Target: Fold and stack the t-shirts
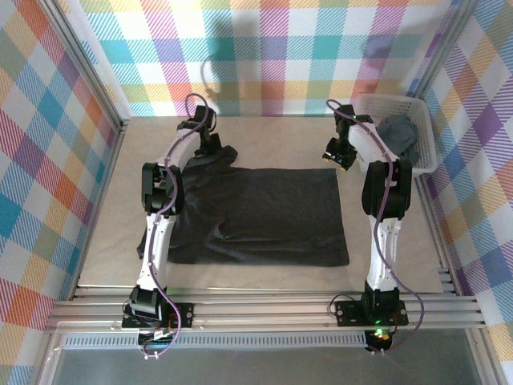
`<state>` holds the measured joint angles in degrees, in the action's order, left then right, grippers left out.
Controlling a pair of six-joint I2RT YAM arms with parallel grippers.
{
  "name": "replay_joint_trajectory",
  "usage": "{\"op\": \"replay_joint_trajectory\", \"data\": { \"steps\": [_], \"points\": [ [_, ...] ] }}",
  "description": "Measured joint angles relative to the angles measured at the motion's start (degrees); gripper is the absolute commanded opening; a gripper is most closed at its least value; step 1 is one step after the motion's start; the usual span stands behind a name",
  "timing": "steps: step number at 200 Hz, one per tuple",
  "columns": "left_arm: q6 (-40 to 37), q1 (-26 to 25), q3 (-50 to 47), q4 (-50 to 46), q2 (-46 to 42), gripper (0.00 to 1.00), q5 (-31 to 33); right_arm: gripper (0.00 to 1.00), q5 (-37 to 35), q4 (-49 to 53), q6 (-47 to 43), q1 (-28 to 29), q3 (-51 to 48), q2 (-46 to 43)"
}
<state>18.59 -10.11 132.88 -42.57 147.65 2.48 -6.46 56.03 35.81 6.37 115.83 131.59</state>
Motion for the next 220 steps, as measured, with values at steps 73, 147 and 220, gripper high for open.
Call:
{"op": "replay_joint_trajectory", "data": {
  "steps": [73, 147, 220],
  "points": [
    [0.68, 0.02, -1.68, -0.81, -5.97, 0.00, 2.78, 0.45, -0.44, 0.63, 3.43, 0.48, 0.20, 0.15],
    [2.08, 0.83, -4.90, -0.55, -11.96, 0.27, 1.73, 0.48, -4.44, 3.45, 6.23, 3.17, 1.09, 0.70],
    [5.66, 3.32, -4.50, -1.46, -8.04, 0.45, -1.68, 0.50, -5.62, 5.49, 10.58, 6.19, 0.02, 0.76]
  ]
}}
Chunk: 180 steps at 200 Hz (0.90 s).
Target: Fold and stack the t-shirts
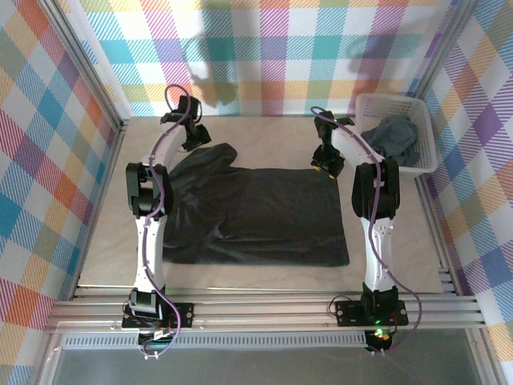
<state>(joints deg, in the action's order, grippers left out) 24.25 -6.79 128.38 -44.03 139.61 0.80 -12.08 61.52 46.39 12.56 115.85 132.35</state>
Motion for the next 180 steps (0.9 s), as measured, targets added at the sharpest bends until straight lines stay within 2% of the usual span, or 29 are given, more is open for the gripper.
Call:
{"op": "replay_joint_trajectory", "data": {
  "steps": [67, 75, 97, 119, 146, 180],
  "points": [
    [0.81, 0.85, -0.72, -0.66, 0.72, 0.45, -1.07, 0.47, -2.99, 3.96, 0.81, -1.75, 10.45, 8.96],
    [0.81, 0.92, -0.72, -0.61, 0.72, 0.45, -1.20, 0.43, -3.04, 4.26, 0.79, -1.73, 11.37, 10.25],
    [0.81, 0.96, -0.72, -0.66, 0.72, 0.45, -1.22, 0.24, -3.56, 5.16, 0.72, -1.25, 12.59, 10.67],
    [0.81, 0.98, -0.74, -0.48, 0.70, 0.44, -1.27, 0.17, -4.15, 5.55, 1.22, -0.76, 12.26, 10.64],
    [0.81, 1.01, -0.68, -0.37, 0.70, 0.46, -1.42, 0.00, -5.51, 5.42, 0.96, -0.57, 11.65, 10.36],
    [0.57, 1.57, 4.72, -0.72, 3.23, 0.49, -1.57, 0.00, -5.90, 4.70, 0.52, -0.57, 9.31, 9.03]
  ]
}}
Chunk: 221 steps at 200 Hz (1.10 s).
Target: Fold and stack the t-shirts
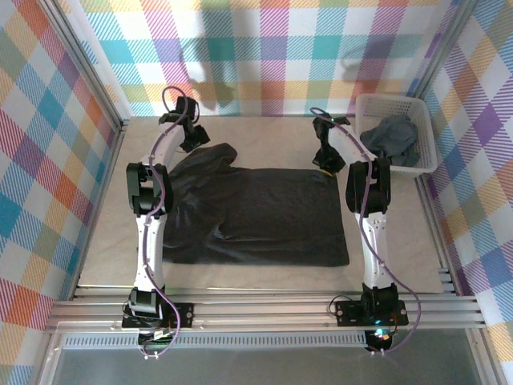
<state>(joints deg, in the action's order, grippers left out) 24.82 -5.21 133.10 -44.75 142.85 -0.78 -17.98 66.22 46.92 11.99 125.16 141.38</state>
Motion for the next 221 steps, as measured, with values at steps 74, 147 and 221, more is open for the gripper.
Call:
{"op": "replay_joint_trajectory", "data": {
  "steps": [74, 147, 221],
  "points": [
    [-3.65, 0.20, 2.91, 4.57, 6.62, 0.50, 3.28, 0.00, 1.99, -2.84, -0.83, 0.11, -6.58, -3.74],
    [-6.21, -1.11, 9.09, 0.79, 9.73, 0.51, 5.03, 0.00, 3.10, -3.67, -0.92, 0.11, -7.32, -4.20],
    [-5.42, -4.31, 11.85, -8.57, 10.51, 0.41, 10.03, 0.00, 3.74, -3.91, -1.05, 0.11, -7.30, -4.20]
  ]
}}
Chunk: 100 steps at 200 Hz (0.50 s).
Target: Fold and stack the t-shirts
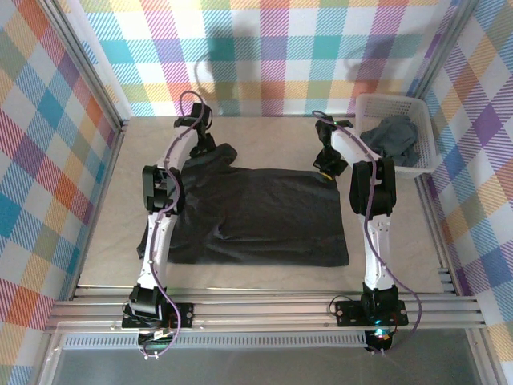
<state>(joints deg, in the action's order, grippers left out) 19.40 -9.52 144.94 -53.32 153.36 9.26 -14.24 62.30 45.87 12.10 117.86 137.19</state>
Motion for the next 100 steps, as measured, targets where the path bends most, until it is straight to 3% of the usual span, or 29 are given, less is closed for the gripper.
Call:
{"op": "replay_joint_trajectory", "data": {
  "steps": [49, 100],
  "points": [
    [1.84, -0.13, 0.13, -2.69, 0.02, 0.00, 2.64, 0.00, 0.35, -0.15, 0.00, 0.00, -0.02, 0.00],
    [2.21, -0.02, -0.90, -1.92, -0.81, 0.00, 4.22, 0.00, 1.27, -2.29, -0.94, 0.00, -1.62, -0.92]
  ]
}}
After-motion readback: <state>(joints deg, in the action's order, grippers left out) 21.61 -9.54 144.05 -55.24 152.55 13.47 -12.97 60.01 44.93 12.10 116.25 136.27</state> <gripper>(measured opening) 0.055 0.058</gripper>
